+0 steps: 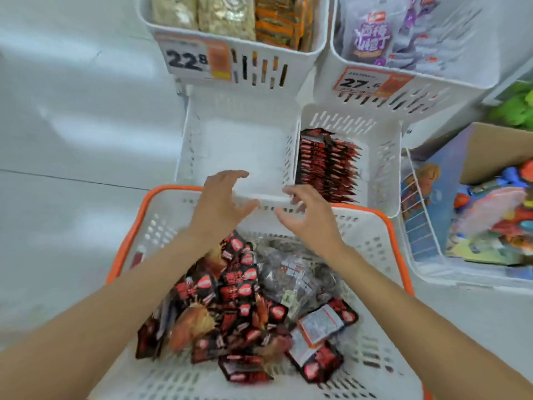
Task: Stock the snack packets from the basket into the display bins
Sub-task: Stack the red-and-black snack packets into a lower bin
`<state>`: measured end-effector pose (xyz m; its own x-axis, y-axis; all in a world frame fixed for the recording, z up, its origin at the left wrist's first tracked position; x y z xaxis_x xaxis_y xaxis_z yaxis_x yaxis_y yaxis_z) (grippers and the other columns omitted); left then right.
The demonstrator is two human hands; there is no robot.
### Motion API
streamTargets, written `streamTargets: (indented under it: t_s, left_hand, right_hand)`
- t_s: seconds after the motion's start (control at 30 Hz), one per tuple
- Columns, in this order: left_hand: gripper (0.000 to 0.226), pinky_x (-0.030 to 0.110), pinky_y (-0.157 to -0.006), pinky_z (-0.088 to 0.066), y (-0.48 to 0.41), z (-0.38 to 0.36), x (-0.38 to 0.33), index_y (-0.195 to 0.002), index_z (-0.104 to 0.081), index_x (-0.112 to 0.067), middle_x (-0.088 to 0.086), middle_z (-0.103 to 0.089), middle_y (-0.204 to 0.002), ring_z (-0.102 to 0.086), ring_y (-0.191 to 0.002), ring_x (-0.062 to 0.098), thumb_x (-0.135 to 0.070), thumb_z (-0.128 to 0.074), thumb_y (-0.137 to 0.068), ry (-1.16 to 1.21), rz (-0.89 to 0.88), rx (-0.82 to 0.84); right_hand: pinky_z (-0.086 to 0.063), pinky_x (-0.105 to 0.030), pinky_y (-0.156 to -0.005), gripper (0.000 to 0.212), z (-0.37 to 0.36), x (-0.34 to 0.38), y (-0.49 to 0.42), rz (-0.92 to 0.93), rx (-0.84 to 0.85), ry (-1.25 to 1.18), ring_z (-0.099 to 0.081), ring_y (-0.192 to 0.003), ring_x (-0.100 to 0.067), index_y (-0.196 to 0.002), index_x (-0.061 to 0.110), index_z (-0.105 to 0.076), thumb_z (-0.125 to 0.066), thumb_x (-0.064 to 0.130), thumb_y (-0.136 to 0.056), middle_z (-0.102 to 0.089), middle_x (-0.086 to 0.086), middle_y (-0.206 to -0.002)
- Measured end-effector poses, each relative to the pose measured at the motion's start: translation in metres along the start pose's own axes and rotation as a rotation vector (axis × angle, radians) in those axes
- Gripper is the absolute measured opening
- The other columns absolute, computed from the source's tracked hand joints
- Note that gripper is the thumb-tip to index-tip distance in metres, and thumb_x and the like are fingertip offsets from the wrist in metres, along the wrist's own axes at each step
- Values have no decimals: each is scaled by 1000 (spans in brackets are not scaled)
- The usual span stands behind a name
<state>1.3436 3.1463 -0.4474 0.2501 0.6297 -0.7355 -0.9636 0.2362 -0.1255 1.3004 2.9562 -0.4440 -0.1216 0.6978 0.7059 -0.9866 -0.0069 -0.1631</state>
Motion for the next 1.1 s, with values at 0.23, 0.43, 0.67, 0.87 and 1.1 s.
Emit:
streamTargets:
  t_s: [0.23, 0.43, 0.67, 0.87, 1.1]
  left_hand:
    - [49, 43, -96, -48, 79, 76, 63, -124, -58, -24, -8, -50, -121, -52, -110, 16, -33, -78, -80, 133, 195, -38]
    - [58, 32, -100, -45, 99, 94, 74, -137, -48, -24, -3, -46, -133, -48, -122, 15, -26, -74, -85, 229, 249, 41]
    - [65, 29, -90, -48, 88, 50, 53, -132, -56, -24, -4, -67, -112, -63, -106, 16, -30, -85, -73, 451, 368, 145]
    - [21, 37, -95, -49, 93, 53, 67, -112, -63, -29, -5, -70, -110, -64, -103, 17, -19, -65, -94, 589, 448, 156]
    - [31, 42, -90, -56, 101, 57, 71, -124, -53, -37, -6, -64, -126, -61, -116, 18, -17, -56, -99, 629, 447, 231]
  right_hand:
    - [-38, -38, -108, 77, -104, 17, 53, -385, 453, 109, -45, -134, -24, -150, 14, -33, -64, 50, -90, -46, -4, -148]
    - [-45, -26, -91, 26, -108, 51, 40, -368, 215, -53, -61, -107, -17, -122, 10, -65, -52, 20, -101, -67, -3, -116]
    - [-55, -20, -80, 13, -39, 104, 19, -198, 215, -383, -64, -81, 6, -101, 14, -67, -56, 7, -98, -68, 7, -91]
    - [-40, -42, -112, 59, -86, 34, 52, -434, 436, -196, -50, -130, -18, -145, 20, -43, -65, 35, -93, -52, -1, -143]
    - [-46, -41, -95, 24, -139, -14, 84, -311, 818, 355, -59, -103, -27, -109, 8, -65, -68, 25, -92, -61, -10, -118]
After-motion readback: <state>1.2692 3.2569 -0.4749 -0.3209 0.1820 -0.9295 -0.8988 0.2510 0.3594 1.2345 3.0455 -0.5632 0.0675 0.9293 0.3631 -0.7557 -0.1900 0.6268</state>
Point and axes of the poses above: each hand's wrist, its own y-axis away from the middle knuckle, its own z-axis out of the back of the hand, x = y × z, the point moved 5 cm from there along -y, towards the middle knuckle
